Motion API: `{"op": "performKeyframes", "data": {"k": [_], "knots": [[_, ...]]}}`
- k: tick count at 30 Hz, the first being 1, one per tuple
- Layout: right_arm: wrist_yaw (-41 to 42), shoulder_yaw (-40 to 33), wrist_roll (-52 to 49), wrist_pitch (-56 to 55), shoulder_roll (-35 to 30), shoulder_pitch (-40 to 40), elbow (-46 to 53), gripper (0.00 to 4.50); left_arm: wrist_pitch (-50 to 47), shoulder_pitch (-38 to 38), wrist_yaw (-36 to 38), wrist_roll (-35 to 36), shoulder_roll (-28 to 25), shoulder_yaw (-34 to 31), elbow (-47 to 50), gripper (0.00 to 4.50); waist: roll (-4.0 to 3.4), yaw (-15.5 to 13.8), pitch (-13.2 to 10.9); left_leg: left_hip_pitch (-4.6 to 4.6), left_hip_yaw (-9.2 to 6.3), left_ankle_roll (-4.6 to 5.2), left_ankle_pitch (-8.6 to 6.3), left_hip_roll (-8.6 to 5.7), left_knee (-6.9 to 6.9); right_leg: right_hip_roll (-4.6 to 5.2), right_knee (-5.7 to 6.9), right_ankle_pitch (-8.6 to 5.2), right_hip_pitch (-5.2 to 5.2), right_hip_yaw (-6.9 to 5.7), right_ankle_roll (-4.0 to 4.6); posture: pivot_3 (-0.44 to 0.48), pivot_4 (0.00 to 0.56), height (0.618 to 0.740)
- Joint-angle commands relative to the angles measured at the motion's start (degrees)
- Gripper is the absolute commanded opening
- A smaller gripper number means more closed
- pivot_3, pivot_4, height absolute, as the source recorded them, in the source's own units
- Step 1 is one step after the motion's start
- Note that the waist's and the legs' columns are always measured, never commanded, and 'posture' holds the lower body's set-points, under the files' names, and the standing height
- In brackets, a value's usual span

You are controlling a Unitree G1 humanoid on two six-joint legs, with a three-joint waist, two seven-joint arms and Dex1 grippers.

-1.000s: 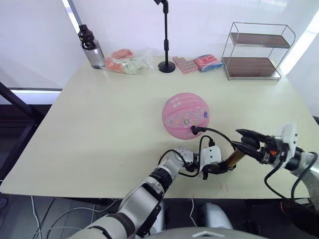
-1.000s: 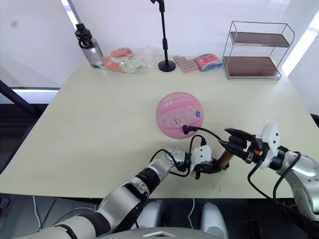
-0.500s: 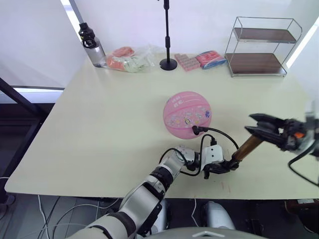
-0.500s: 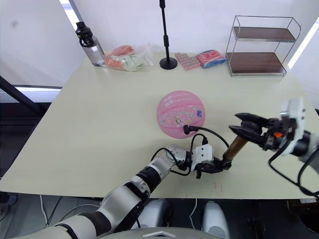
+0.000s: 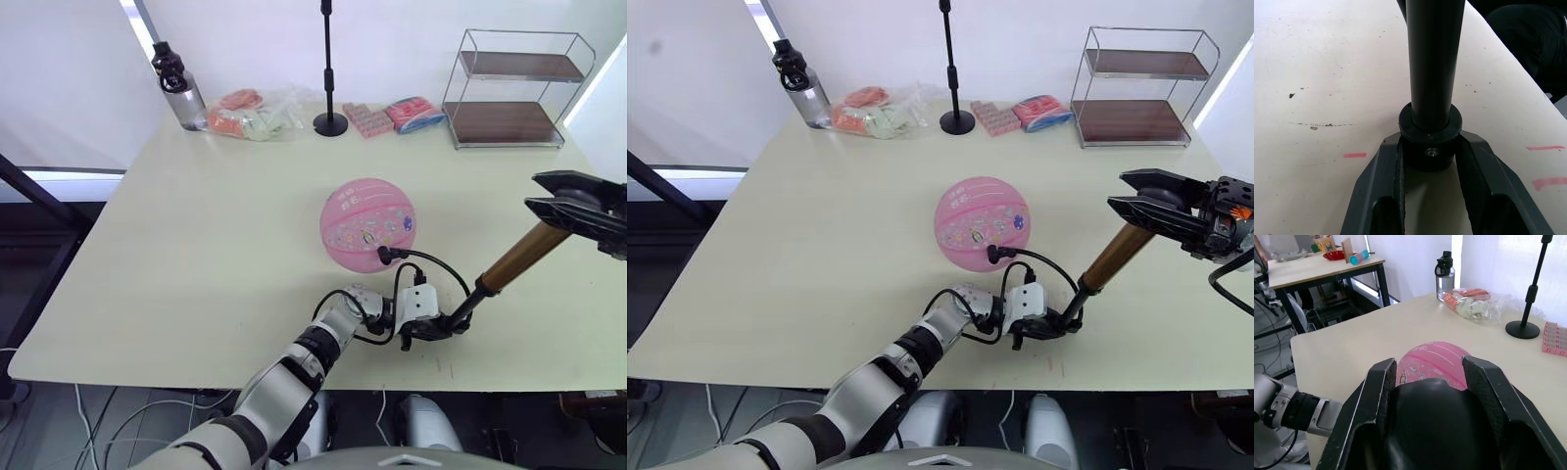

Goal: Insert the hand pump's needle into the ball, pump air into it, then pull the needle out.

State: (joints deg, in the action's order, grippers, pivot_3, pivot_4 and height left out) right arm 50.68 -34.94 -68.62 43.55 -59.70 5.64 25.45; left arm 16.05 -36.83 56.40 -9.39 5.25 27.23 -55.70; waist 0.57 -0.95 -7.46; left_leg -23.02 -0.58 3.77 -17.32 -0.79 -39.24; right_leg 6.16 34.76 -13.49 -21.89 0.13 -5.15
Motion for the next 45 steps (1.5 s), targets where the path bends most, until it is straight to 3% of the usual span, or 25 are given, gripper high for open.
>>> {"op": "performKeyframes", "data": {"k": [1,11,19,32,39,45], "knots": [[2.4,1.6,4.7,-2.7,2.7,-3.7,2.2,1.63,-2.8,2.6,-0.3,-3.4,-2.1,1.8,-4.9,1.07,0.09,0.0,0.0,0.03,-0.01,0.0,0.0,0.01,0.0,-0.01,0.01,0.0,0.03,-0.01,0.0,0.0,0.15,0.74],[6.7,20.2,28.7,-21.9,14.9,-13.6,-6.1,1.63,-3.0,2.4,-0.8,-3.3,-1.7,1.7,-5.0,1.07,1.2,0.1,1.0,0.37,-0.07,-0.02,0.0,0.05,-0.02,-0.04,0.07,-0.13,0.23,0.0,0.23,0.0,0.15,0.74],[6.9,26.2,38.1,-32.9,20.0,-14.7,-12.5,1.63,-3.1,2.4,-0.9,-3.3,-1.7,1.6,-4.9,1.07,1.33,0.1,1.3,0.42,-0.1,-0.05,0.0,0.06,0.0,-0.04,0.08,-0.13,0.26,0.01,0.24,0.0,0.15,0.74],[5.8,8.2,17.7,-15.7,7.1,-8.9,1.7,1.63,-3.0,2.4,-0.6,-3.4,-1.6,1.4,-5.2,1.07,0.11,-0.4,0.5,0.08,-0.14,-0.04,0.0,0.02,0.09,0.01,-0.08,-0.13,0.05,-0.1,0.23,0.0,0.15,0.74],[2.7,-1.4,5.6,-6.3,1.5,-3.2,2.8,1.63,-2.7,2.6,-0.5,-3.5,-1.6,1.5,-5.3,1.07,0.12,-0.4,0.4,0.05,-0.15,-0.03,0.0,0.0,0.09,-0.01,-0.1,-0.11,0.04,-0.15,0.21,0.0,0.15,0.74],[-1.2,-4.5,-0.9,-2.2,-0.5,2.9,1.8,1.63,-2.5,2.6,-0.4,-3.6,-1.6,1.6,-5.5,1.07,0.1,-0.4,0.4,0.05,-0.14,-0.02,0.01,0.0,0.08,-0.01,-0.08,-0.11,0.08,-0.14,0.2,0.0,0.15,0.74]]}}
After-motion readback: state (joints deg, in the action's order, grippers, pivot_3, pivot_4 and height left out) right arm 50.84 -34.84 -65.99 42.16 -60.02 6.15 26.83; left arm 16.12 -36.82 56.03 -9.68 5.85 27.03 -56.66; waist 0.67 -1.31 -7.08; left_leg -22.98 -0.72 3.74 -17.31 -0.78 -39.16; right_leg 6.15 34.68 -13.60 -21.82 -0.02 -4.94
